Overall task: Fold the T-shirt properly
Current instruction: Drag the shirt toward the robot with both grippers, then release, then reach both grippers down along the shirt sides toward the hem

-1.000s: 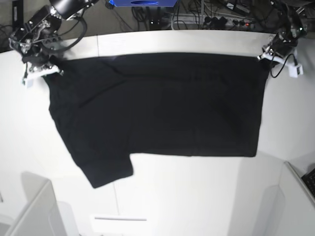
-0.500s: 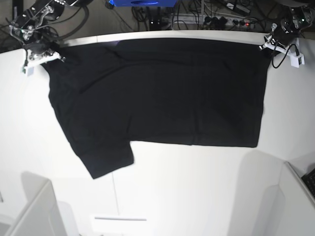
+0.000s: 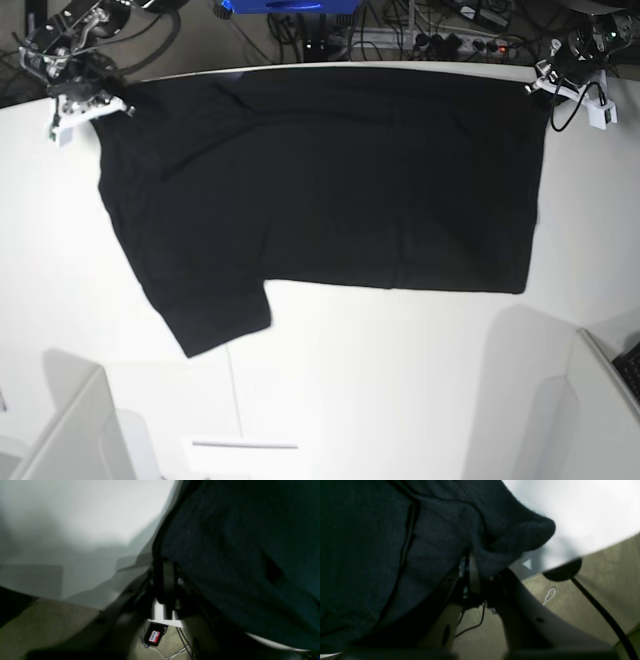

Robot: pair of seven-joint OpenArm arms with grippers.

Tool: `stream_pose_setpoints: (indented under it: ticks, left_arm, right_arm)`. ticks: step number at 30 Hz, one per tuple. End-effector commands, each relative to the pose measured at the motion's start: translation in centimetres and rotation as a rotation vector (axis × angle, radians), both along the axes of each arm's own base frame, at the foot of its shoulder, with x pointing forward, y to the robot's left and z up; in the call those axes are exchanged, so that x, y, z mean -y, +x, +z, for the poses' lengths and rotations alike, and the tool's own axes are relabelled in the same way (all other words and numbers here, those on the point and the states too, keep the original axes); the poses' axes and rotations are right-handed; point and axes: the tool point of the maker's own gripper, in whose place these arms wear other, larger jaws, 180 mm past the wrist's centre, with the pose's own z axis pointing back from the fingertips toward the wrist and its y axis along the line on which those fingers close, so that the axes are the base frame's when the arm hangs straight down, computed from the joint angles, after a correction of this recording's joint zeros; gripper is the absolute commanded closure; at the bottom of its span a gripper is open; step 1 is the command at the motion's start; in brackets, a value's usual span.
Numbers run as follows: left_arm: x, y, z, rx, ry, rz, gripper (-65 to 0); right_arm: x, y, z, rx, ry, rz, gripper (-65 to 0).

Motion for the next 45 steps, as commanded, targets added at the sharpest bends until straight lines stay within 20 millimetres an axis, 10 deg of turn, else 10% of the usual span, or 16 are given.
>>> stream_pose_setpoints:
  ticks: [1, 4, 8, 19, 26, 29, 33, 37, 45]
  left_arm:
    - [-0.8, 0.0, 0.8, 0.016, 0.032, -0.002, -17.8]
    - [-0.7, 0.2, 1.2, 0.024, 0.042, -0.013, -41.8]
    - [-1.1, 0.7, 2.2, 0.05, 0.061, -0.015, -57.3]
    - [-6.5, 0.5, 7.2, 0.142, 0.207, 0.097, -57.1]
    - [-2.8, 2.5, 6.4, 0.155, 0.151, -0.004, -56.4]
    - [1.7, 4.6, 6.0, 0.193, 0.084, -0.1, -41.5]
    - [6.5, 7.5, 5.1, 0.234, -0.008, -0.185, -0.3]
    - [8.7, 10.1, 3.0, 0.229, -0.09, -0.204, 0.0]
    - [6.2, 10.2, -1.6, 0.069, 0.044, -0.195, 0.0]
  right_arm:
    - [1.0, 0.6, 1.0, 0.035, -0.039, -0.001, -13.5]
    - [0.9, 0.4, 0.9, 0.03, -0.045, 0.025, -26.1]
    - [1.0, 0.4, 1.1, 0.039, -0.066, 0.082, -29.3]
    - [5.1, -1.9, 2.0, 0.019, -0.132, -0.025, -30.0]
    - [3.6, -0.8, 1.7, 0.026, -0.109, 0.028, -29.7]
    - [3.4, -0.7, 1.5, 0.024, -0.102, 0.031, -29.4]
    - [3.4, -0.7, 1.5, 0.026, -0.102, 0.028, -29.6]
    - [3.4, -0.8, 1.5, 0.024, -0.102, 0.028, -30.0]
    - [4.7, -1.0, 2.1, 0.014, -0.138, 0.048, -34.5]
